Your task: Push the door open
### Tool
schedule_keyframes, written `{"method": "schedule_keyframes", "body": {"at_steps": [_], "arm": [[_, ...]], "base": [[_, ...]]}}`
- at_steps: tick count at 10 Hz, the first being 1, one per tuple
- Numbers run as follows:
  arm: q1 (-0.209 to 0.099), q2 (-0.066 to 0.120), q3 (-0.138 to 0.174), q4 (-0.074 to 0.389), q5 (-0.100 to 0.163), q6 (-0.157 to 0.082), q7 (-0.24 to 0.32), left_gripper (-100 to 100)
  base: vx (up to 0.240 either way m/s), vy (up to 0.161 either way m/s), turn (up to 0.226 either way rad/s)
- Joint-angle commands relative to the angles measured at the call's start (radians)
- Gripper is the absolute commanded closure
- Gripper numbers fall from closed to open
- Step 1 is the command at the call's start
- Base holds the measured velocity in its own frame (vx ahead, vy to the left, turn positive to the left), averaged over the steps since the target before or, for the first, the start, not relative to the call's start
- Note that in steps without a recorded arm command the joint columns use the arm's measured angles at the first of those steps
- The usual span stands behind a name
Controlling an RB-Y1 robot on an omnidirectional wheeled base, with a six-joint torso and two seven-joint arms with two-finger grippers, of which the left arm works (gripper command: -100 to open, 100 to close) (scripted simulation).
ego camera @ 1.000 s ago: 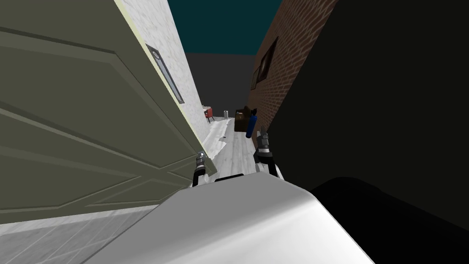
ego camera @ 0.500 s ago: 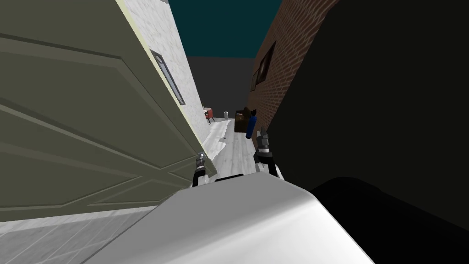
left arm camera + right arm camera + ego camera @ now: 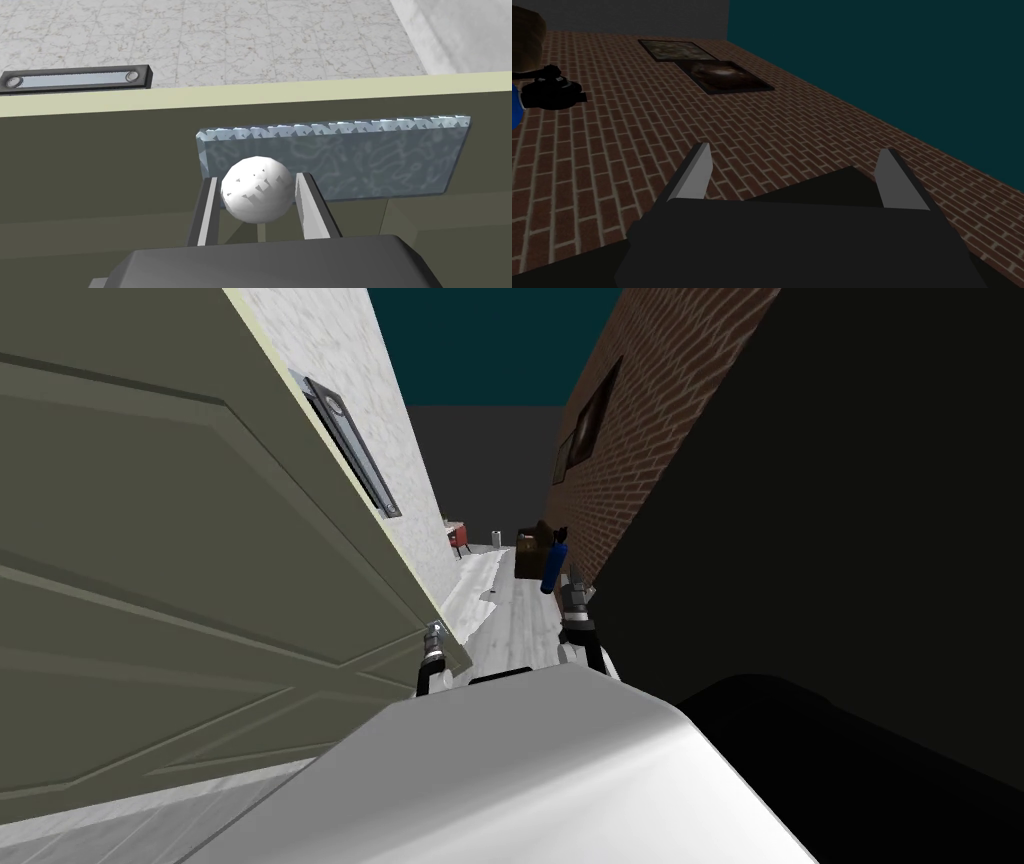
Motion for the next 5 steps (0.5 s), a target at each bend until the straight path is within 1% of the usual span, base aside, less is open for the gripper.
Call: {"method": "schedule_keyframes", "body": {"at_steps": [1,2,4,5], "arm": [[0.009,0.012,0.006,-0.003,0.017,-0.005,-0.004,100],[0.014,0.017,0.009,-0.006,0.028,-0.005,-0.006,100],[0.026,0.029,0.014,-0.015,0.057,-0.006,-0.013,100],[0.026,0.029,0.014,-0.015,0.057,-0.006,-0.013,100]], "base": [[0.220,-0.011,0.050],[0.216,-0.028,0.099],[0.200,-0.001,0.063],[0.167,-0.031,0.050]]}}
